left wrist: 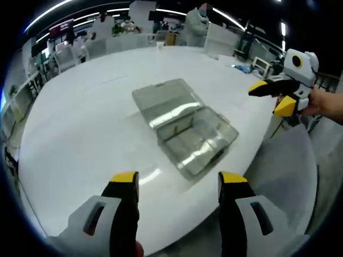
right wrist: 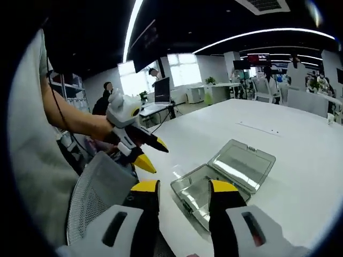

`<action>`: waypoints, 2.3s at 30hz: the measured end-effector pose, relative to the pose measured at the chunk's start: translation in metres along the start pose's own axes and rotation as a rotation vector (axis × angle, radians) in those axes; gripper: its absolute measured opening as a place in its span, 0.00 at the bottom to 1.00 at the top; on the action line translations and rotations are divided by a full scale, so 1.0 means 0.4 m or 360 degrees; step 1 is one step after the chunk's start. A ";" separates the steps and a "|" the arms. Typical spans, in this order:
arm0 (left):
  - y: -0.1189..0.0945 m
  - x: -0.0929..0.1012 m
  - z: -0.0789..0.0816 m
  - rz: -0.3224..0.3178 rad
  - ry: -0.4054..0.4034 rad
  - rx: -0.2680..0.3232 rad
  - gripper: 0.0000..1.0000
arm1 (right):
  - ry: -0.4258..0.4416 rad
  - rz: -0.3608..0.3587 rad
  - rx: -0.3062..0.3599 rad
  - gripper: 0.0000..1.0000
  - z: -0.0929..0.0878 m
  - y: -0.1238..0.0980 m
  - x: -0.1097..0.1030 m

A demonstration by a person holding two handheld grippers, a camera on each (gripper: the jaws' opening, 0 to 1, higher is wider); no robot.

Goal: Insert the divider into the dual guide fixture by aligning both edges with the guide slots and pushing it downward to the bottom, including one-sided entry, uneven engagement, binding, and posture correction.

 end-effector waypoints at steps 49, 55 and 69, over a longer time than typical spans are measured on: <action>0.101 -0.068 -0.015 0.0073 -0.0049 -0.0297 0.56 | -0.0136 0.0077 -0.0039 0.59 0.026 -0.038 0.001; 0.129 -0.072 -0.016 0.0090 -0.0061 -0.0349 0.54 | -0.0137 0.0075 -0.0054 0.59 0.022 -0.044 0.005; 0.167 -0.099 -0.035 0.0170 -0.0112 -0.0459 0.50 | -0.0152 0.0073 -0.0084 0.61 0.013 -0.055 0.018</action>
Point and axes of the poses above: the point that each gripper's makers call its tool centre point, and the gripper's own axes: y roughly forward along the fingers, x roughly to its right, z roughly out of its top, the point moved 8 cm from there along -y, roughly backward along the fingers, and after that the axes turned 8 degrees about x, right-handed, at the moved point
